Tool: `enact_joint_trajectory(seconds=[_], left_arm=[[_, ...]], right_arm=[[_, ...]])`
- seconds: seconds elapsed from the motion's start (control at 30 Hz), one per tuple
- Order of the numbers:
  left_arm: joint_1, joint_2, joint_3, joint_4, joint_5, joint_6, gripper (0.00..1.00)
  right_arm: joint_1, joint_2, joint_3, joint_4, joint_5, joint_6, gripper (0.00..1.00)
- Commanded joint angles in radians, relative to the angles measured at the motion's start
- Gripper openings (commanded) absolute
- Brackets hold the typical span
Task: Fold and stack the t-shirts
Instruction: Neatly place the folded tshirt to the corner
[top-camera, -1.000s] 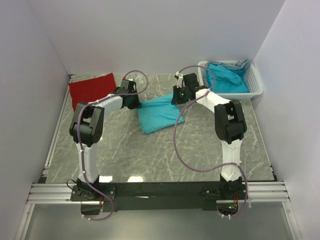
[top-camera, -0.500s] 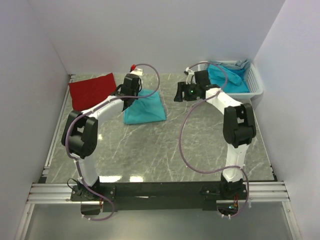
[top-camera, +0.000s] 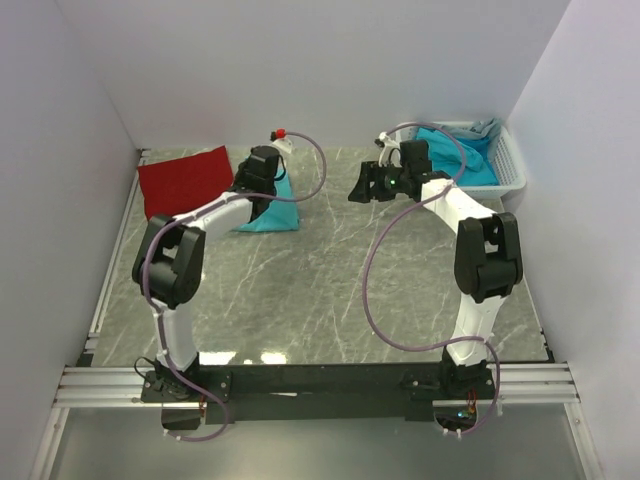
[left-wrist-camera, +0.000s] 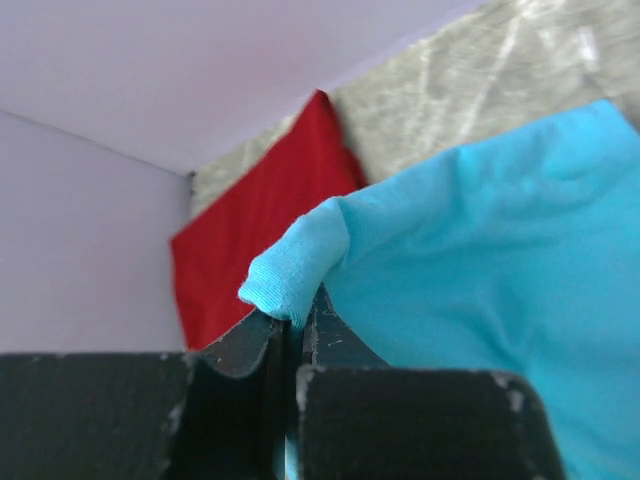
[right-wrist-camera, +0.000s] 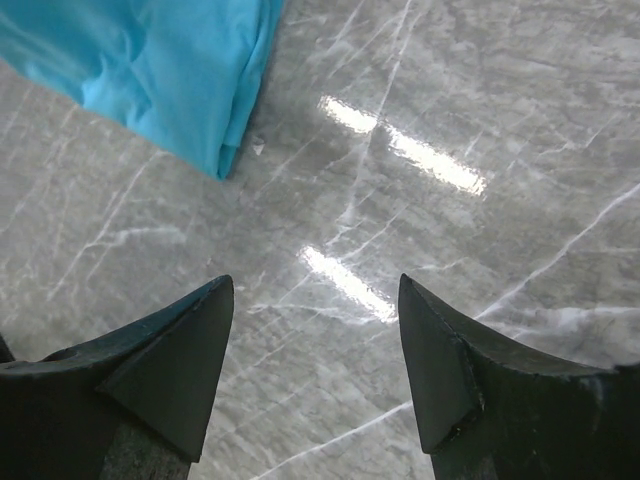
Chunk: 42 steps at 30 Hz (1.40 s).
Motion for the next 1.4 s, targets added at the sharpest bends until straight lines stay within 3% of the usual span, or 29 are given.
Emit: enact_joint_trajectory(seconds=[0.0, 0.23, 0.87, 1.37], left_arm=[[0.017, 0.055, 0.083, 0.136, -0.08, 0.152, 0.0], [0.051, 0.111, 0.185, 0.167, -0.09, 0.208, 0.0], [0.101, 0.043, 0.173, 0.257, -0.07, 0.314, 0.0], [0.141, 0.037, 0.225, 0.228, -0.023, 0.361, 0.0]], right_arm=[[-0.018, -0.022, -0.002, 0.04, -0.058, 0.018, 0.74], [-0.029, -0.014, -0.005, 0.046, -0.089, 0.028, 0.75], [-0.037, 0.007, 0.002, 0.046, -0.107, 0.041, 0.77], [-0.037, 0.018, 0.002, 0.054, -0.115, 0.054, 0.78]])
